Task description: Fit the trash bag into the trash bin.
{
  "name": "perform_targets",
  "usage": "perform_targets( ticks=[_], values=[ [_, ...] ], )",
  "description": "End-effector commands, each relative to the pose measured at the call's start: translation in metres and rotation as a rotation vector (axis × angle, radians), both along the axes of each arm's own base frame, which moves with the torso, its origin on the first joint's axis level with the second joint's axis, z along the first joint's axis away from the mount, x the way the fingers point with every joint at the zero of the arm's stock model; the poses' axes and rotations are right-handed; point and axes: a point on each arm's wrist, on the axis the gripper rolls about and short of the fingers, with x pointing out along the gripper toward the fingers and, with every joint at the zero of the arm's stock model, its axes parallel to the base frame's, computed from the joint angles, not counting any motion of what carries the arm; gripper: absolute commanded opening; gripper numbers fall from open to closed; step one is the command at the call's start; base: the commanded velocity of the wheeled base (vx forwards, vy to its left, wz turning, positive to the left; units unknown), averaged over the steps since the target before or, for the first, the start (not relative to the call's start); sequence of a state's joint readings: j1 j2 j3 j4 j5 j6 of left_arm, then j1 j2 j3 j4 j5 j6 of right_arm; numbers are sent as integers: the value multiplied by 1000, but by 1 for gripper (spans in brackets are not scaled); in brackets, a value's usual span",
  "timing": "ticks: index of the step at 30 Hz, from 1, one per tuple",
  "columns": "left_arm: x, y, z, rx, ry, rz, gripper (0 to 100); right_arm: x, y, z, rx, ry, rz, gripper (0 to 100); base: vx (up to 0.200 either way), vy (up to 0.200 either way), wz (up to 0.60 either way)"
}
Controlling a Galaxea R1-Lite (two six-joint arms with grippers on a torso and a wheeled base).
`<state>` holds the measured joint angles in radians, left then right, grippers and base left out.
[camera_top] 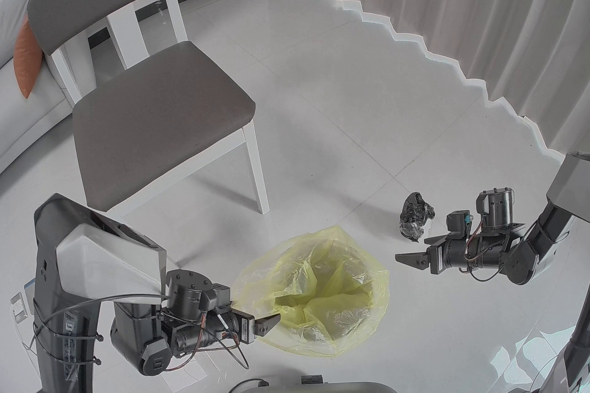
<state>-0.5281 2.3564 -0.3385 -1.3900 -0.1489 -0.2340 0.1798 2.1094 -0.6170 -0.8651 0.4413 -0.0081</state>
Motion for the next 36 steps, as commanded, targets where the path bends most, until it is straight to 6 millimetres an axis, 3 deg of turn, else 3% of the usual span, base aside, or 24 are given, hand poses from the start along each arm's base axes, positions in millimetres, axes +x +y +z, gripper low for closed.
perform_targets(
  ticks=[1, 3, 6, 11, 17, 27, 34, 36],
  values=[
    [-1, 15, 5, 14, -6, 40, 100, -2, 0, 5, 0, -17, 2, 100, 0, 0, 0],
    [8, 31, 2, 56, -49, 75, 100, -7, -1, 14, 4, -35, 2, 100, 0, 0, 0],
    [14, 35, 3, 70, -86, 90, 100, -11, -4, 21, 6, -49, -5, 100, 0, 0, 0],
    [20, 37, 22, 55, -151, 103, 100, -18, -9, 28, 6, -60, -15, 100, 0, 0, 0],
    [12, 37, 1, 143, -79, 52, 100, -20, -9, 26, 5, -50, -14, 100, 0, 0, 0],
    [47, 21, -41, 250, -38, 0, 100, -16, -8, 24, 3, -49, -13, 100, 0, 0, 0],
    [73, 2, -38, 272, -36, -10, 100, -3, -6, 17, 3, -48, -13, 100, 0, 0, 0],
    [78, -12, -36, 275, -33, -40, 100, 1, -5, 14, 4, -45, -14, 100, 0, 0, 0]
  ],
)
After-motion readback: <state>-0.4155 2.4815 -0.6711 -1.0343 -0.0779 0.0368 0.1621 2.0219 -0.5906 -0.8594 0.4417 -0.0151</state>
